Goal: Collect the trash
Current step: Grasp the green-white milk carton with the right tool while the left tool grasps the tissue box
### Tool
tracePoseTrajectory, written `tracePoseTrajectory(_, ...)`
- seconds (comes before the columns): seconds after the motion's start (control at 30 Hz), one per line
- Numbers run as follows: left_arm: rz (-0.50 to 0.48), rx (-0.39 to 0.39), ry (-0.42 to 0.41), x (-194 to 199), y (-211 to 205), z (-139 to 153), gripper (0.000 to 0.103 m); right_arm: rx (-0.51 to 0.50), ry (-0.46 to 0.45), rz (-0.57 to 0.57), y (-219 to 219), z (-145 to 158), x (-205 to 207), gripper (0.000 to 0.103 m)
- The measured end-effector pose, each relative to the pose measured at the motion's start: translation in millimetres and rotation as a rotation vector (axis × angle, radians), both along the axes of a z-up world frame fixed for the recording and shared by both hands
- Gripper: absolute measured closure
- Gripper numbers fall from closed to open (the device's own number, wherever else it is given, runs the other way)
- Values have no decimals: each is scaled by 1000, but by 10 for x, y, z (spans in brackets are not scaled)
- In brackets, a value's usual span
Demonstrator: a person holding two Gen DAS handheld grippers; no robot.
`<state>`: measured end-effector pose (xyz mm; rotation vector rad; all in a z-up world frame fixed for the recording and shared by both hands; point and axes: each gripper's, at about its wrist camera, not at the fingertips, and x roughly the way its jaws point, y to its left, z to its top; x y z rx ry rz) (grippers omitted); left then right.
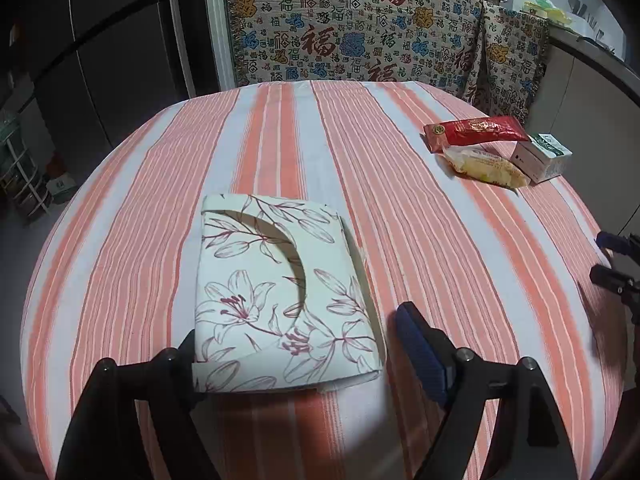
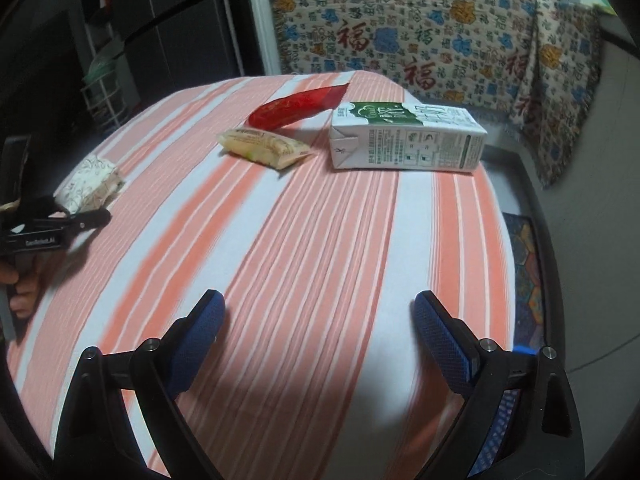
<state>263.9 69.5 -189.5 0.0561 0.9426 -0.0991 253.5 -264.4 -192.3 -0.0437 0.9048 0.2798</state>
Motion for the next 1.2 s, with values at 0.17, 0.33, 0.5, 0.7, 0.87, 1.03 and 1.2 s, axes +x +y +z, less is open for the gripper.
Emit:
tracePoseTrajectory(0.17,2,-2,1,5,6,-15,18,42,-31,-158,-496,131,312,7)
tracePoseTrajectory(0.33,2,-4,1,2,7,-19,18,195,-56,-219,-983,161,815,7)
tracePoseTrajectory(0.5,2,-4,1,0,7,-23,18,249,-84,-107,-902,29,1071,7)
tracePoseTrajectory(0.7,1,-4,0,0,5,-24,18,315,94,516,-172,71,515,23)
tracePoseTrajectory(0.87,1,-4,0,1,5,-25,17,67,-32,320,-196,108,519,1)
tracePoseTrajectory(1.03,-1,-5,-1,3,4,-27,17,198,2,83,-600,112,1144,1)
tracePoseTrajectory(1.2,-1,-5,-1,7,6,-26,17,330,140,266,-336,98,1364,9)
